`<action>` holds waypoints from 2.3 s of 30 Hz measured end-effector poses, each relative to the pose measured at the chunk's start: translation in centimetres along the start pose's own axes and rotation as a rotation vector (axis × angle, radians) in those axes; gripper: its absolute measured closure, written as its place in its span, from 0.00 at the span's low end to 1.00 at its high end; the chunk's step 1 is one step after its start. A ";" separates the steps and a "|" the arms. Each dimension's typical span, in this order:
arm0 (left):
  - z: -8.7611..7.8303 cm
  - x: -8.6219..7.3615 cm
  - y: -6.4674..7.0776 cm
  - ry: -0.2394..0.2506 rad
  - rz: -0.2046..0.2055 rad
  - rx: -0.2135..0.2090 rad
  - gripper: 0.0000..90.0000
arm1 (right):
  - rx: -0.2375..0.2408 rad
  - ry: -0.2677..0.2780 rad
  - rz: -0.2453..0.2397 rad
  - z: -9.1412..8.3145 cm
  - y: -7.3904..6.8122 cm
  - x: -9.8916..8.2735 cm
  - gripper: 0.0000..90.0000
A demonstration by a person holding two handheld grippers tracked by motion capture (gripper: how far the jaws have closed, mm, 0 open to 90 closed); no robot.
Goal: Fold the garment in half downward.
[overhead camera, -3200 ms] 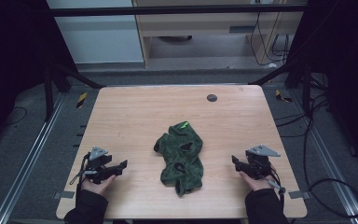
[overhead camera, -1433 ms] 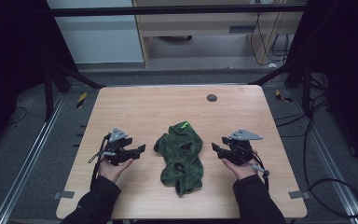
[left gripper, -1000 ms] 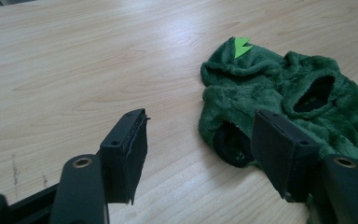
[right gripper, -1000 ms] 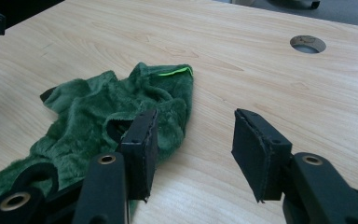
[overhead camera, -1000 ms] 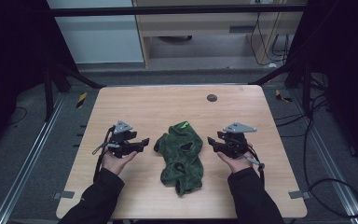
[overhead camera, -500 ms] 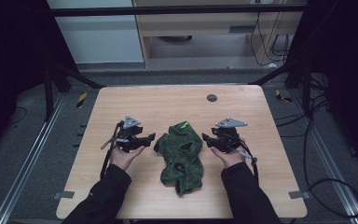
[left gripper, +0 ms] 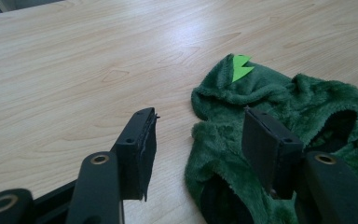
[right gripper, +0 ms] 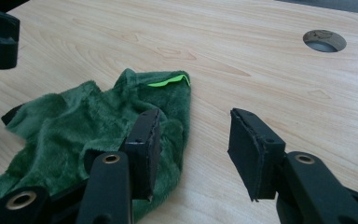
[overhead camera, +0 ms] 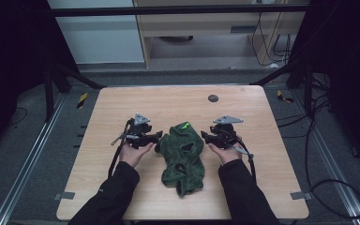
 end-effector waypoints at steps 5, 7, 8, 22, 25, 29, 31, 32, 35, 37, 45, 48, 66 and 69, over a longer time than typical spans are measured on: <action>0.9 0.0 0.1 -0.013 0.008 0.001 0.53 | 0.001 -0.008 -0.001 0.6 -0.1 0.2 0.60; 1.3 0.0 0.0 -0.017 0.002 0.002 0.54 | 0.004 -0.014 0.004 1.0 -0.1 0.2 0.60; 1.5 -0.1 -0.1 -0.020 -0.003 0.000 0.54 | 0.005 -0.017 0.003 1.1 -0.1 0.2 0.60; 4.1 -0.9 -0.6 -0.086 -0.011 -0.017 0.60 | 0.025 -0.059 0.009 3.6 -0.4 -0.2 0.61; 4.5 -1.0 -0.5 -0.086 -0.018 -0.024 0.61 | 0.033 -0.075 0.007 4.2 -0.5 -0.4 0.61; 5.0 -0.9 -0.5 -0.093 -0.016 -0.027 0.63 | 0.034 -0.087 0.006 4.7 -0.7 -0.6 0.61; 5.3 -1.0 -0.6 -0.102 -0.022 -0.036 0.65 | 0.031 -0.095 0.007 5.0 -0.7 -0.7 0.62; 5.4 -1.0 -0.5 -0.103 -0.027 -0.041 0.66 | 0.030 -0.099 0.008 5.2 -0.6 -0.8 0.62; 5.8 -1.2 -0.4 -0.123 -0.017 -0.047 0.67 | 0.030 -0.110 0.015 5.5 -0.5 -0.9 0.63; 6.1 -1.3 -0.3 -0.130 -0.016 -0.051 0.69 | 0.030 -0.116 0.013 5.6 -0.4 -1.0 0.63; 6.4 -1.4 -0.1 -0.155 -0.017 -0.063 0.81 | 0.036 -0.152 0.018 6.2 -0.3 -1.4 0.68; 6.5 -1.4 0.1 -0.162 -0.018 -0.058 0.84 | 0.040 -0.157 0.017 6.4 -0.2 -1.5 0.70; 6.6 -1.1 0.5 -0.181 -0.031 -0.051 0.95 | 0.073 -0.177 0.020 6.4 -0.5 -1.4 0.93; 6.3 -0.9 0.5 -0.172 -0.028 -0.052 0.95 | 0.072 -0.171 0.021 6.3 -0.5 -1.4 0.93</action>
Point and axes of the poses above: each handheld gripper's, and its own axes: z roughly forward along the jaws, x roughly out of its top, y roughly to its right, the point moved 1 cm from there along z, roughly forward along the jaws, and after that the axes turned 3 degrees about -y, right-handed, at the moved point
